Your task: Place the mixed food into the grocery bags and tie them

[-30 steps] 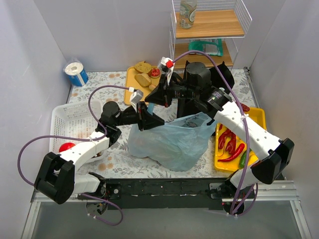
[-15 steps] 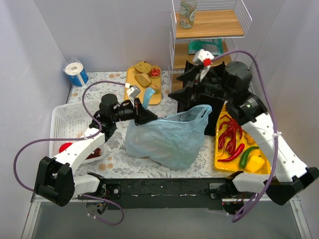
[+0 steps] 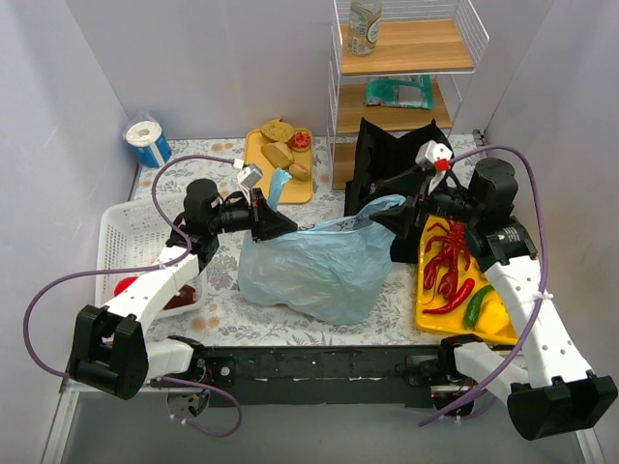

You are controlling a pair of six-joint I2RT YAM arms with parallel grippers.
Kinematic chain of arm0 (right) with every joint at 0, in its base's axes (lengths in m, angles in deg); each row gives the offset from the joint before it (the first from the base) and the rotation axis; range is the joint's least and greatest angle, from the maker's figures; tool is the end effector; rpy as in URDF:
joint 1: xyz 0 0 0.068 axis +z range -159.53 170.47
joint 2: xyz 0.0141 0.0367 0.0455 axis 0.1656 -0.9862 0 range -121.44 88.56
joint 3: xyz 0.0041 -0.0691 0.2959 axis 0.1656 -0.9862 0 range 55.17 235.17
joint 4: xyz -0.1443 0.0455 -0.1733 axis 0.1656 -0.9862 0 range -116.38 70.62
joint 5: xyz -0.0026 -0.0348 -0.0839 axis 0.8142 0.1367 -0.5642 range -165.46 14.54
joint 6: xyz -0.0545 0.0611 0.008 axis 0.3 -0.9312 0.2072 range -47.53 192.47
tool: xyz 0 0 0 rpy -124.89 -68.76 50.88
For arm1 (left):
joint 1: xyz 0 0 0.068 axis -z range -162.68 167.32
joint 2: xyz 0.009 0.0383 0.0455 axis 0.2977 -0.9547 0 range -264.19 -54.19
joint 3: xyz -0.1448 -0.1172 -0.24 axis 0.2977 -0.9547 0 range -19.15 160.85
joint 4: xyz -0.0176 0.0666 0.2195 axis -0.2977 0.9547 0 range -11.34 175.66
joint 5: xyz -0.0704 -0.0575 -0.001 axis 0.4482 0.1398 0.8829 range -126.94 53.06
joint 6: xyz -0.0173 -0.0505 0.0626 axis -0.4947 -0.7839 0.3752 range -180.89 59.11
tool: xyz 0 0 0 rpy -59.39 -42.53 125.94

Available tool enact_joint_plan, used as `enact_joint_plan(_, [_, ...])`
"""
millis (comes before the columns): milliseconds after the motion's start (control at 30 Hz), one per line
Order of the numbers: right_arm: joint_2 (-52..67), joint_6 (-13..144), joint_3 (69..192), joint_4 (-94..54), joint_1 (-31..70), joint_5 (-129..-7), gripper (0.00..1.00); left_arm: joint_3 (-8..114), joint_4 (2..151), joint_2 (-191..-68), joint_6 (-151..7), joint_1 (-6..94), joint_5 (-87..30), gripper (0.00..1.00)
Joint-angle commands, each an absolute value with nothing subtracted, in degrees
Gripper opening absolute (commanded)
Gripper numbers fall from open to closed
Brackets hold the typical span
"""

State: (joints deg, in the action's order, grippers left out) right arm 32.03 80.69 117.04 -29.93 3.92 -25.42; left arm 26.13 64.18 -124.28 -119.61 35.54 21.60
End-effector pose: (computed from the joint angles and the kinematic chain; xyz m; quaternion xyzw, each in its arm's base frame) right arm 0.1632 0.0953 0.4289 -0.4060 0.6036 0.3399 0.5961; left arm 0.2142 -0.1349 0.3377 0.0621 0.7369 -0.6416 0.2039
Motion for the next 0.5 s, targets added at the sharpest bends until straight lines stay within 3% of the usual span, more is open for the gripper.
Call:
enact_joint_plan(0, [33.1, 81.7, 116.78, -23.26, 1.46, -15.98, 0.93, 26.03, 64.59, -123.45, -118.55, 35.16, 23.09, 0.0])
enact_joint_plan(467, [35.82, 82.67, 110.11, -22.04, -1.27, -15.7, 0.91, 25.59, 64.95, -122.48, -118.37, 35.16, 22.91, 0.0])
